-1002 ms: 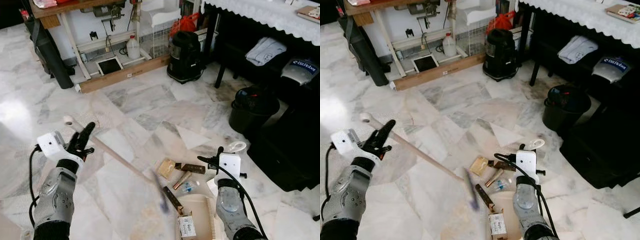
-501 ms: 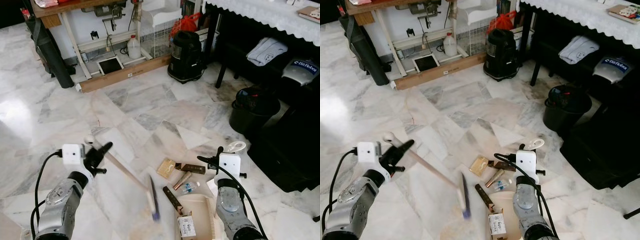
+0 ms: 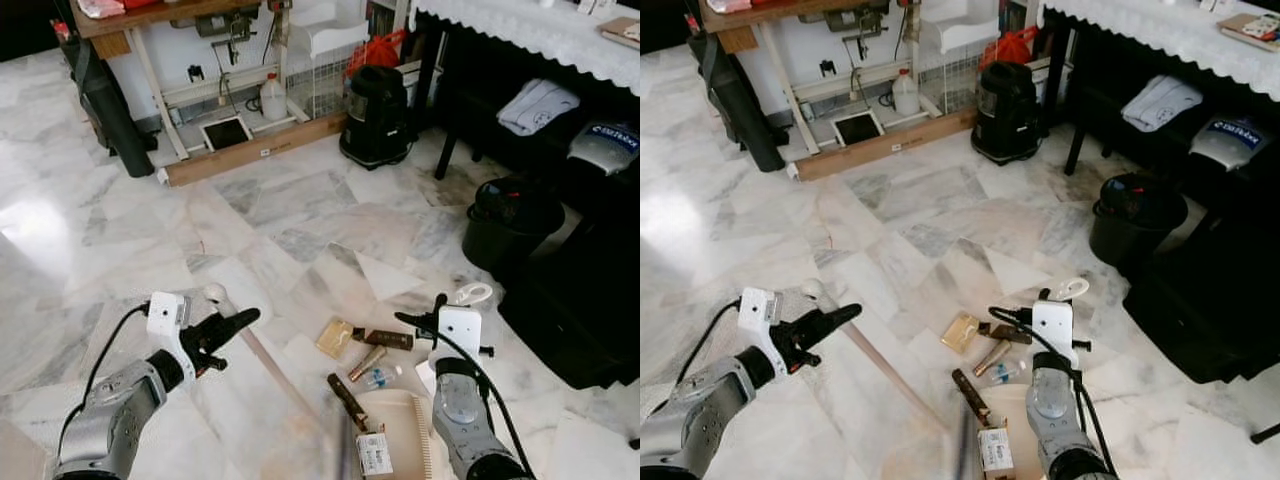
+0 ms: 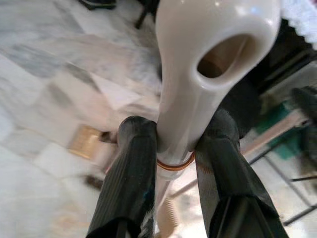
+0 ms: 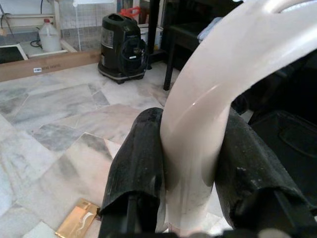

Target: Sweep floor

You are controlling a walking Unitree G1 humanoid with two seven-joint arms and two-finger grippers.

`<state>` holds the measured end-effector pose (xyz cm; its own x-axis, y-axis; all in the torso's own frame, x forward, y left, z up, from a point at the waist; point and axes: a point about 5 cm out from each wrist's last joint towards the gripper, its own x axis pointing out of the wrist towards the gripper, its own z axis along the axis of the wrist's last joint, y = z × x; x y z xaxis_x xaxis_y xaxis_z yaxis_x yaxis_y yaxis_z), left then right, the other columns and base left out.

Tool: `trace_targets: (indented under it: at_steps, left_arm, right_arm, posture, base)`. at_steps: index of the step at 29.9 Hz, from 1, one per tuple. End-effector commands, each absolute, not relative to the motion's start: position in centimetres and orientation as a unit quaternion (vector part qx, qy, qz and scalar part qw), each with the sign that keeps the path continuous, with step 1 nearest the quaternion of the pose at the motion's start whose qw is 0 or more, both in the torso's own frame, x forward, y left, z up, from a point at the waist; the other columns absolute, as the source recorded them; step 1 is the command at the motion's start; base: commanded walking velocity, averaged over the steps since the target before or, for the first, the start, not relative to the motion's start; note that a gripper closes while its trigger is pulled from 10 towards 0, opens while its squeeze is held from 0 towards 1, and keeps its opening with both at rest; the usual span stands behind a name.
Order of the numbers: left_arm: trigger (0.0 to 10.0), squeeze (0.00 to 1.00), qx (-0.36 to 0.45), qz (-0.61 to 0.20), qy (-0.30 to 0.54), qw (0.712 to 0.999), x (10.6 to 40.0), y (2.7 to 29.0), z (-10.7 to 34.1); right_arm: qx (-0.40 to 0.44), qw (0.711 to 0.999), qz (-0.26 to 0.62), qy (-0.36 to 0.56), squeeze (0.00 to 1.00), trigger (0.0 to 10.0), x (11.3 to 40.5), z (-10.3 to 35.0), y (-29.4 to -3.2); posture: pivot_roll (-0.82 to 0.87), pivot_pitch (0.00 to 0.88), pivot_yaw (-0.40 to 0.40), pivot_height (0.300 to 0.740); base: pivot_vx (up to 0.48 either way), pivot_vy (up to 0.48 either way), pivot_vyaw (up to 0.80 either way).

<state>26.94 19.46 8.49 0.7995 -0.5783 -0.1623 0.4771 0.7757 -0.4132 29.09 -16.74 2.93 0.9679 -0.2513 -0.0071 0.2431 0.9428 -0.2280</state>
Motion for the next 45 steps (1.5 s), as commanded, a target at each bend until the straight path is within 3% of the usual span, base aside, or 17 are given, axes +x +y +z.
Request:
trace_targets:
  at_steps: [1,9,11,16,25,45]
  left_arm:
    - [10.0,0.0,-0.203,-0.301,0.128,0.923,26.8,19.4,9.3]
    - [10.0,0.0,-0.232,-0.317,0.121,0.912,26.7,18.7,10.0]
    - [10.0,0.0,-0.233,-0.307,0.107,0.917,27.0,18.6,10.4]
    - [10.0,0.0,-0.18,-0.197,0.015,0.964,29.1,19.7,12.5]
    - [10.0,0.0,-0.152,-0.136,-0.017,0.979,29.8,20.4,12.8]
    - [10.0,0.0,-0.1,-0.152,0.0,0.983,29.6,19.0,10.9]
  right_arm:
    - [-0.116,0.985,-0.122,0.042,0.0,10.0,28.7,2.1,-16.6]
    - [-0.115,0.985,-0.124,0.041,0.0,10.0,28.7,2.2,-16.7]
    - [-0.114,0.985,-0.125,0.041,0.0,10.0,28.7,2.2,-16.7]
    - [-0.108,0.985,-0.126,0.042,0.0,10.0,28.8,2.2,-16.9]
    - [-0.058,0.988,-0.139,0.017,0.0,10.0,29.4,3.4,-17.5]
    - [-0.009,0.988,-0.141,-0.071,0.0,10.0,31.2,7.2,-17.8]
  posture:
    - [0.13,0.106,0.05,0.74]
    - [0.13,0.106,0.05,0.74]
    - [0.13,0.106,0.05,0.74]
    - [0.12,0.103,0.048,0.74]
    - [0.12,0.088,0.048,0.74]
    - [0.11,0.06,0.045,0.74]
  base:
    - [0.0,0.0,0.0]
    - [0.0,0.0,0.0]
    - [0.0,0.0,0.0]
    - [0.0,0.0,0.0]
    - [0.0,0.0,0.0]
    - [0.0,0.0,0.0]
